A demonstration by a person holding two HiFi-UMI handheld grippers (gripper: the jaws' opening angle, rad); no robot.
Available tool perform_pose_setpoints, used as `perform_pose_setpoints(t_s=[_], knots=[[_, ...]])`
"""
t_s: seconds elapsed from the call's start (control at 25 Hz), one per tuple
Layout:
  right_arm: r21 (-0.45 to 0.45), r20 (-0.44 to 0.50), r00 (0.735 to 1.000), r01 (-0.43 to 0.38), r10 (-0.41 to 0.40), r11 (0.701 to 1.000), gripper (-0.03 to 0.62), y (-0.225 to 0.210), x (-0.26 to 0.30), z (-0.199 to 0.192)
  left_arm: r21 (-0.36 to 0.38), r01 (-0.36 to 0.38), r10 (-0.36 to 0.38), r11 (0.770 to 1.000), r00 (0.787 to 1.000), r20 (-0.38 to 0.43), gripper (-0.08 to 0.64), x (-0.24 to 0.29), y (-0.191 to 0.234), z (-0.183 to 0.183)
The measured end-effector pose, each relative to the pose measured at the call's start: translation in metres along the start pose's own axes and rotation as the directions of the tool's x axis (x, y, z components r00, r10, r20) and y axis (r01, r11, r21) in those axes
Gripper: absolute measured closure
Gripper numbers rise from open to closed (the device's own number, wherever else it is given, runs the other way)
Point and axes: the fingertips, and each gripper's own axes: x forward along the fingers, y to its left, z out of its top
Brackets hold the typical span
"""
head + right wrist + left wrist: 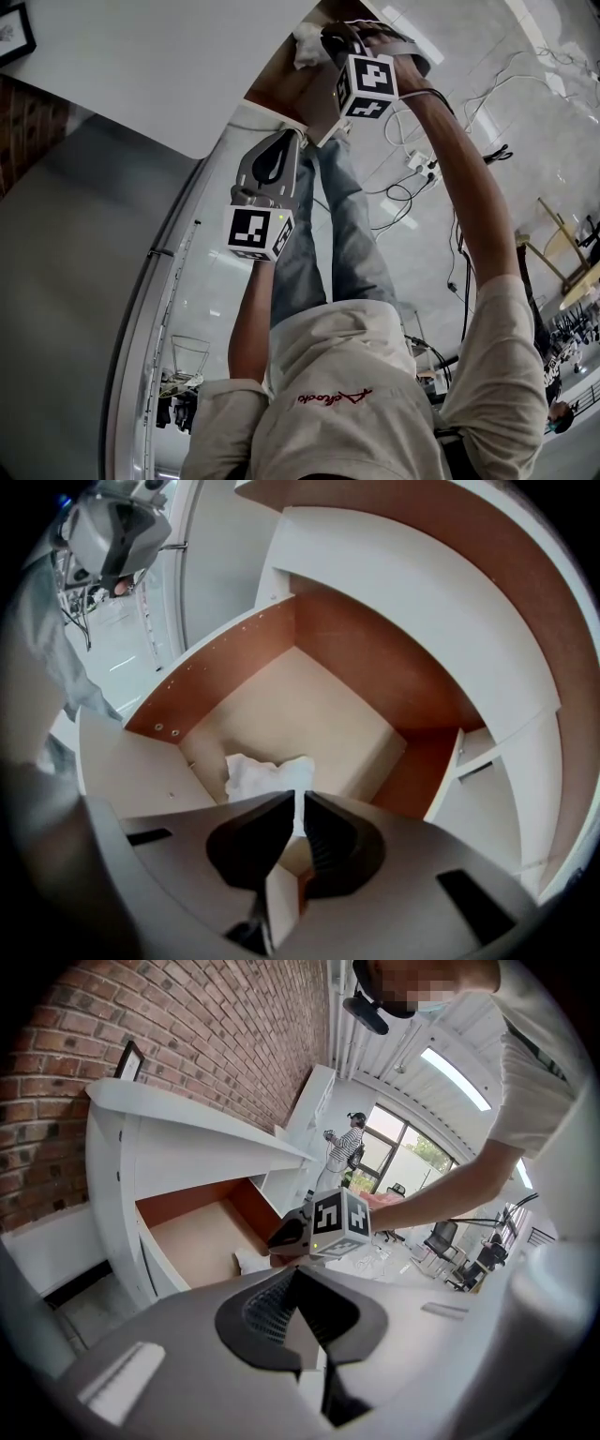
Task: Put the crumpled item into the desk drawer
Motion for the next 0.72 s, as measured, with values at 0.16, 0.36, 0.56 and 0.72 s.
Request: perform_pose_setpoints(t_s=[0.16,0.36,0.56,0.72], knots=[[0.036,0.028,0.999,0.038,-0.039,0.999,0.578,-0.003,-0.017,0.007,0.015,0.013,-0.013,1.000,1.000,0.000,0.551,0.001,-0.004,0.004],[0.105,0.056,0.995,0.080,-0.087,0.991,0.578,0.001,-0.039,0.011,0.035,0.037,-0.037,0.999,0.999,-0.009,0.551,0.002,-0.011,0.005],[0.287,0.113,0.977,0.141,-0.180,0.947,0.580,0.003,-0.072,0.012,0.062,0.058,-0.057,0.996,0.998,-0.016,0.551,0.002,-0.018,0.008],[0.559,0.148,0.953,0.141,-0.266,0.817,0.580,0.004,-0.102,0.005,0.074,0.073,-0.072,0.995,0.997,-0.019,0.551,0.004,-0.020,0.009]])
